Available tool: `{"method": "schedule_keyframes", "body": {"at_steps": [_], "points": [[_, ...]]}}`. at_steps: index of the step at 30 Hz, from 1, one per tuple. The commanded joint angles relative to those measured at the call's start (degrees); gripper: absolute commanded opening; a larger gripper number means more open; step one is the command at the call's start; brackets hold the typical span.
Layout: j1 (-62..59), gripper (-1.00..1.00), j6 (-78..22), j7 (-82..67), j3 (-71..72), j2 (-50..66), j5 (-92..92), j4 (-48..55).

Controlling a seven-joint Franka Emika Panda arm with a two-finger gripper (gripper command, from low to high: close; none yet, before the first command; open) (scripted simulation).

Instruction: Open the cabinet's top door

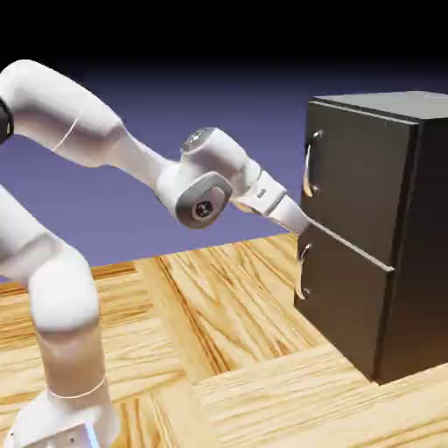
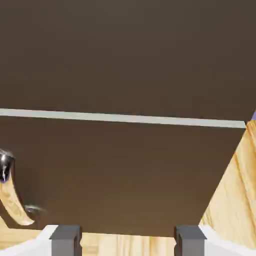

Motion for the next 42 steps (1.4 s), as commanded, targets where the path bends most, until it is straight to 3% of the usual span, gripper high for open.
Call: {"method": "schedule_keyframes", "body": {"at_steps": [1, 42], "points": [[-1.08, 0.00, -0.14, -1.31, 1.23, -0.70, 2.50, 0.51], [-45.34, 0.00, -5.84, -54.79, 51.65, -29.56, 104.68, 21.39]]}}
